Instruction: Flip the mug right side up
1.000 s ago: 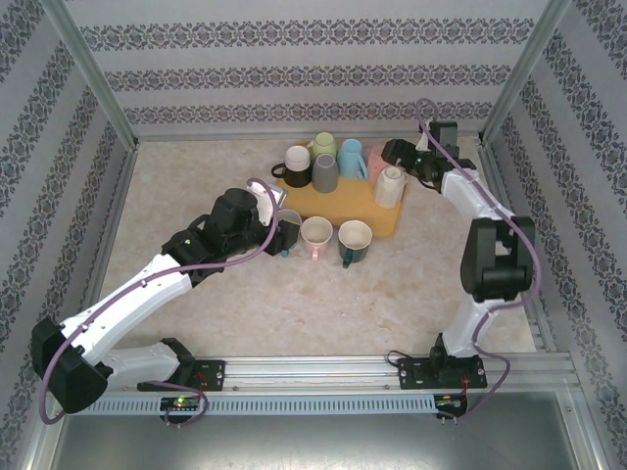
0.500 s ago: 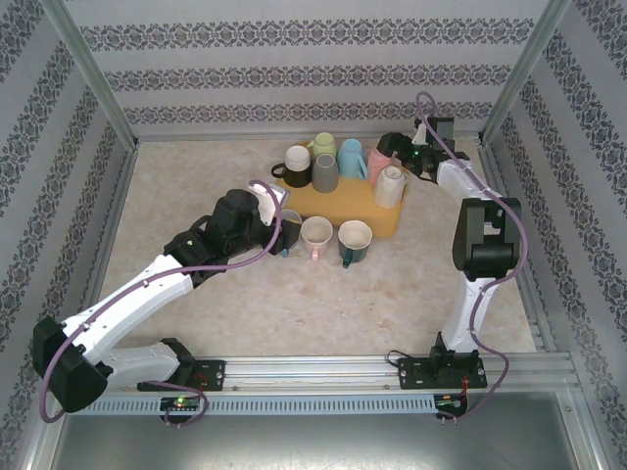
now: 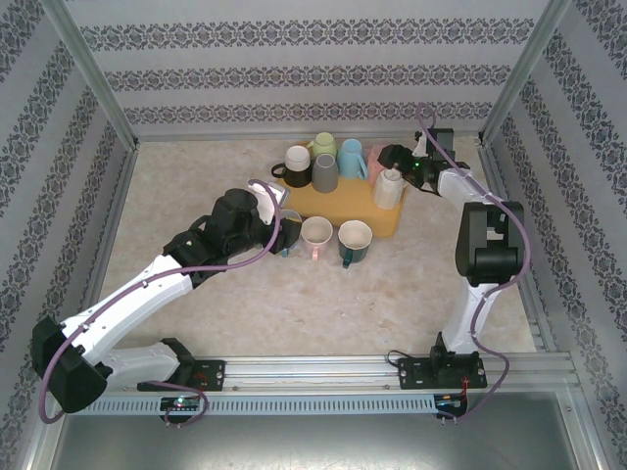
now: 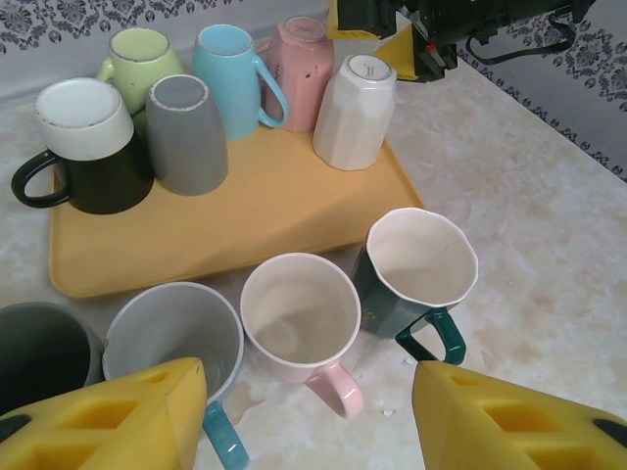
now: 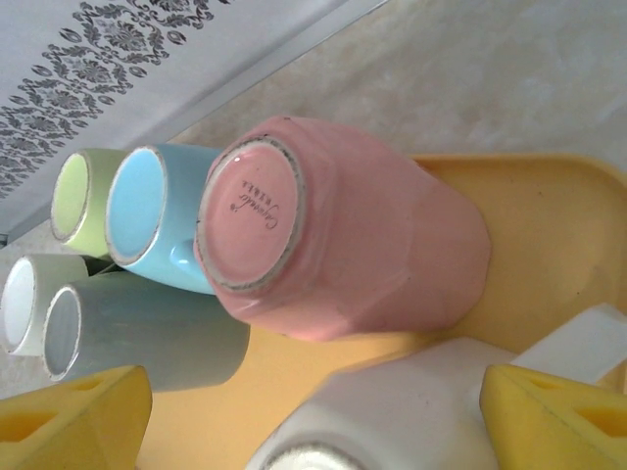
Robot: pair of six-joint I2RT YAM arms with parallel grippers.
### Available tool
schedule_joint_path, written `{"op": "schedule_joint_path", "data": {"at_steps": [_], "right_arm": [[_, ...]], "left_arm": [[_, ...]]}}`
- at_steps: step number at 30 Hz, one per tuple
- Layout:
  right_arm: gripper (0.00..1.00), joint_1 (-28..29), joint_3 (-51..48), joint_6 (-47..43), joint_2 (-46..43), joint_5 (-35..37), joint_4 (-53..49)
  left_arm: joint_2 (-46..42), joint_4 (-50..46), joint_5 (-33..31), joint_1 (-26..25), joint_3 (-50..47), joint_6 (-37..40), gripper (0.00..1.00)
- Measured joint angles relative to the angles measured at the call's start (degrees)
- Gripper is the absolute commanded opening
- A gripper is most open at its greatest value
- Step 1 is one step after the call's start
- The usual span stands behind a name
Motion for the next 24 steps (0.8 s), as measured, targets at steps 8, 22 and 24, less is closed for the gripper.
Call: {"op": "schedule_joint_path", "data": {"at_steps": [8,22,24], "right_arm": [[0.87,2.51,-6.14,1.14,-6.14,1.03,0.33],[0.87,10.91,-18.14,6.10,-13.99,1.68,3.67],[0.87,12.44,-19.17,5.25,-15.91,2.47,2.89]], "left_arm": [[-0.70,0.02,0.26,0.00,0.00,-0.02,0.58],[-1.05,0.02,0.66,0.00,0.00,-0.44,0.58],[-1.05,0.02,0.63,0.00,0.00,-0.46,0.58]]}}
